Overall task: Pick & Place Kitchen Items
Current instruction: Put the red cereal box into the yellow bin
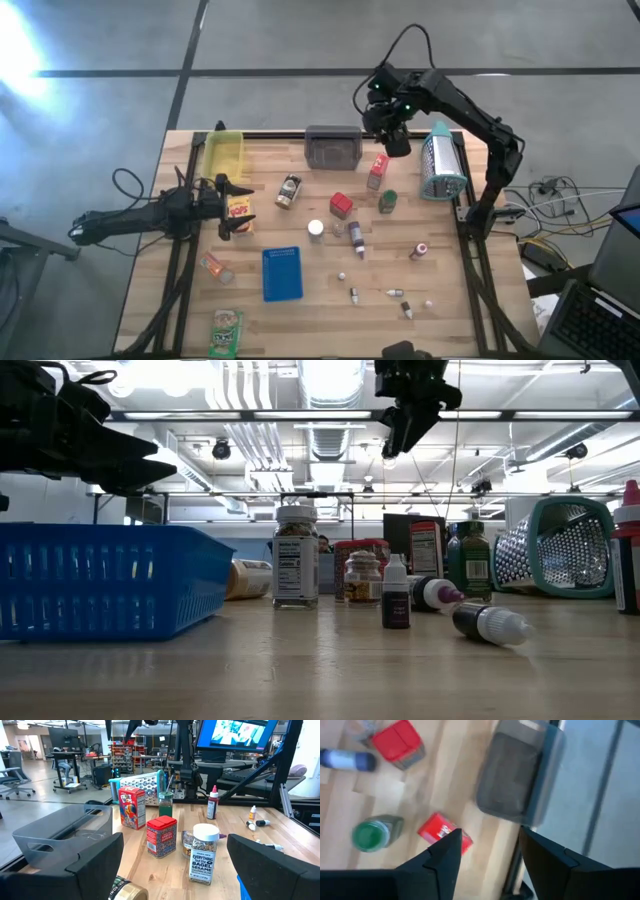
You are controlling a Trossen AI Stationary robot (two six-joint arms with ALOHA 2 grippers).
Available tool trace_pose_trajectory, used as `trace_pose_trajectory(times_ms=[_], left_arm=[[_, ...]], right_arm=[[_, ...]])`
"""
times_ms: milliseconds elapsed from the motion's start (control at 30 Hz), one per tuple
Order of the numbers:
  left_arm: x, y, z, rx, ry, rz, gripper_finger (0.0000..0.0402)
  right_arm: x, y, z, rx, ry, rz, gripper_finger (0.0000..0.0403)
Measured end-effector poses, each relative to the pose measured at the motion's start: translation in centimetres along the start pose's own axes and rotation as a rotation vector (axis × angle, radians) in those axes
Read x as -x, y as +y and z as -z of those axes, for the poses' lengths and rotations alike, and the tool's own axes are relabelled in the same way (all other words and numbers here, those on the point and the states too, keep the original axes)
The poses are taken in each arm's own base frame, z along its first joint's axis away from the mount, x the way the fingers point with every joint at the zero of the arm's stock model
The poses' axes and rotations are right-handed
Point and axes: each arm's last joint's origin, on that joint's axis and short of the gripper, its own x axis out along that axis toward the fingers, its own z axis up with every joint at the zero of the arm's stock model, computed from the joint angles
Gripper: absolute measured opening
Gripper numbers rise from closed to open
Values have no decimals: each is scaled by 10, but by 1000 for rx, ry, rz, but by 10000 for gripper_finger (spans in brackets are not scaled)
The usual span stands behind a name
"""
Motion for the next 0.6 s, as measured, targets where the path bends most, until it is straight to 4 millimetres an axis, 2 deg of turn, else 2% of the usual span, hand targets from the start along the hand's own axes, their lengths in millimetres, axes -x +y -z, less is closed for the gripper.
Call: trace_pose_trajectory(times_ms=[167,600], left_arm=[[0,0,0,0,0,0,362],[0,0,0,0,0,0,362]], right_arm=[[-3,-1,4,-39,91,53,234],[-3,-1,3,-205,78,59,312]])
